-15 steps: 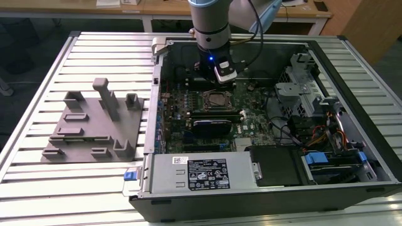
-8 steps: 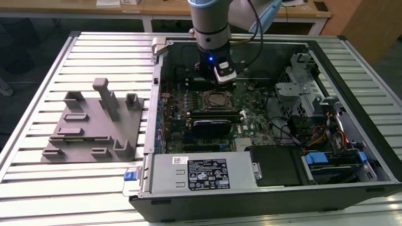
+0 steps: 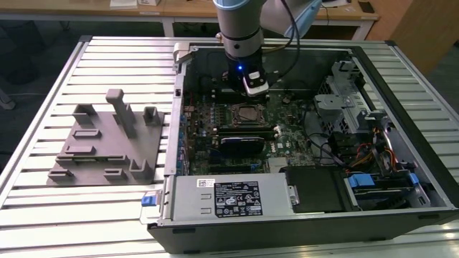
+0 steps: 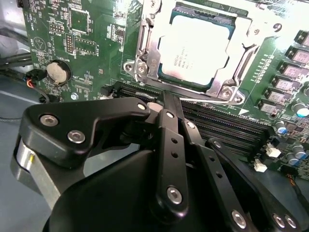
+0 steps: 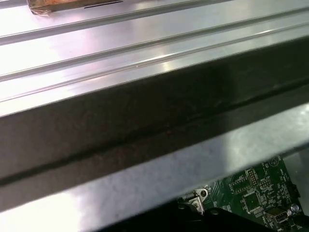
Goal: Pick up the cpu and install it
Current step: 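Install the first cpu locking lever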
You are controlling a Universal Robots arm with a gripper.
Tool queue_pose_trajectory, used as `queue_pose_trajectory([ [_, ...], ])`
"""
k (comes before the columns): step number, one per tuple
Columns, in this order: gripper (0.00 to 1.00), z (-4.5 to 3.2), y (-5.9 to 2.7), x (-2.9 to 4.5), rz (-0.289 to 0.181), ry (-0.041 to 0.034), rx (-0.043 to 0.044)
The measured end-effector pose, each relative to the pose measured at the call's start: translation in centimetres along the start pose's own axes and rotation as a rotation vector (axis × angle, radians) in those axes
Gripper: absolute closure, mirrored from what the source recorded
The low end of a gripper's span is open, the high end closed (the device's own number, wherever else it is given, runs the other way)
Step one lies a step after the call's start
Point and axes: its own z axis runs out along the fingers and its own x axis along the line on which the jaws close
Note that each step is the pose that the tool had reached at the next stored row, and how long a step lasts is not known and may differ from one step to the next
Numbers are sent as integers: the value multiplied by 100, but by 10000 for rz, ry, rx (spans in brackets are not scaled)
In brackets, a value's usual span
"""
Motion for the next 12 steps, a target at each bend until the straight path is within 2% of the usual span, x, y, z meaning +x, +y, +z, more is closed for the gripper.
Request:
queue_pose_trajectory([
  [5, 89, 11, 22, 10, 14, -4, 9],
  [8, 89, 17, 38, 17, 57, -24, 49],
  [12, 89, 27, 39, 19, 86, -125, 226],
])
